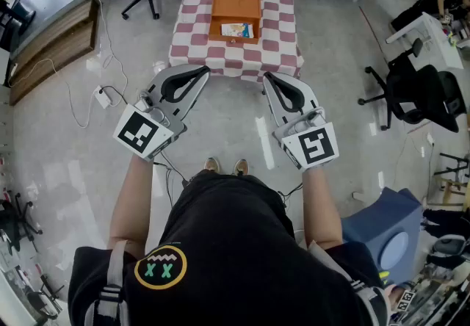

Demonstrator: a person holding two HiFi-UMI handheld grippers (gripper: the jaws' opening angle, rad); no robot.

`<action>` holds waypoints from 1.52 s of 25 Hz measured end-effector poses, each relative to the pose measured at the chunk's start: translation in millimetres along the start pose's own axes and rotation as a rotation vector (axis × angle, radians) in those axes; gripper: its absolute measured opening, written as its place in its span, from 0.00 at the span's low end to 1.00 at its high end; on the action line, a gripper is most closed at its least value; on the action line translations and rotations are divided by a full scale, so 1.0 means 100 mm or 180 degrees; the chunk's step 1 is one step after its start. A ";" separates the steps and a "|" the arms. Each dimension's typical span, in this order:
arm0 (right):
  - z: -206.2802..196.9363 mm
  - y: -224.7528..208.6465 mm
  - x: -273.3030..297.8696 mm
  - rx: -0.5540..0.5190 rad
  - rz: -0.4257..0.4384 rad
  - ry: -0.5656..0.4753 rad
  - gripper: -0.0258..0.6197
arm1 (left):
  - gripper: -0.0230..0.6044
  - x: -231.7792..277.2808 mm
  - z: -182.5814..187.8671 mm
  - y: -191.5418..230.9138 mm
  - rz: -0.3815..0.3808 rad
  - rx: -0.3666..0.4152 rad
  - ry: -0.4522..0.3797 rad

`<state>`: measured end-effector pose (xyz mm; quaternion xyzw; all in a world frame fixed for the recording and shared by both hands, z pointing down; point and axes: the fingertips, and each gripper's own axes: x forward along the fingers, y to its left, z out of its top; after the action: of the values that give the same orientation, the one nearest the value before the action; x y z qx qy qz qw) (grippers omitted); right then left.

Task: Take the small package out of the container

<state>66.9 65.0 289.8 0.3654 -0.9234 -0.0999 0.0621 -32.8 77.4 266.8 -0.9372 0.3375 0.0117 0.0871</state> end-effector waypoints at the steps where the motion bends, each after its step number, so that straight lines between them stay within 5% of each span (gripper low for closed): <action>1: 0.00 -0.01 0.00 -0.0004 -0.0001 0.0004 0.07 | 0.07 -0.01 -0.04 0.02 -0.0011 0.0070 0.0010; 35: -0.13 -0.13 0.10 0.0090 -0.0009 0.0035 0.07 | 0.07 0.09 -0.12 0.13 -0.0050 0.0106 0.0064; 38: -0.12 -0.13 0.11 0.0124 0.0038 0.0021 0.23 | 0.07 0.10 -0.12 0.14 -0.0054 0.0106 0.0066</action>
<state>70.0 46.5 298.5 0.3614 -0.9271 -0.0804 0.0586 -34.2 58.8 276.0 -0.9385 0.3306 -0.0045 0.0993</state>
